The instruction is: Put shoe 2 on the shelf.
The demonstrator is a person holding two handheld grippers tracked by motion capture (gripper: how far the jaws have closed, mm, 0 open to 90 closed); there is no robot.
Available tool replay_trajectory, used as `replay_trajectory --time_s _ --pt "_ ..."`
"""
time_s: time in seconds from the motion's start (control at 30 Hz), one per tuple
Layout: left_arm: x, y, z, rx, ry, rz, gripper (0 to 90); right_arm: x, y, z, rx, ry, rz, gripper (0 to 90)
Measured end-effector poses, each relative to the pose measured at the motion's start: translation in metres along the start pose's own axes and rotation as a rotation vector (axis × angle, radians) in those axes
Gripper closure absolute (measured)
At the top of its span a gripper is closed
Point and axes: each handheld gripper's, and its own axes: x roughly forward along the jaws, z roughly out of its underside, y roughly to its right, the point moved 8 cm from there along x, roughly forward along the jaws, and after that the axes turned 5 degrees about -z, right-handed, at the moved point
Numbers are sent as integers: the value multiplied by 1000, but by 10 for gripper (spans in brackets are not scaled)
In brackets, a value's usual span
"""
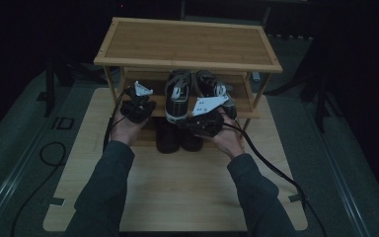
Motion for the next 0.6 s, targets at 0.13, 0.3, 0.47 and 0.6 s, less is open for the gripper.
replay_trajectory --time_s 0.13,0.3,0.47,0.6 --pt "0 0 0 3 -2 -1 900 0 1 0 2 0 -1 900" --pt "0 0 0 2 -2 -1 900 -2 6 0 4 -3 37 900" --pt "0 1 0 4 -2 -1 900 0 7 1 -7 -14 72 900" --pt "0 0 0 3 -1 0 900 2 14 3 10 -34 141 900"
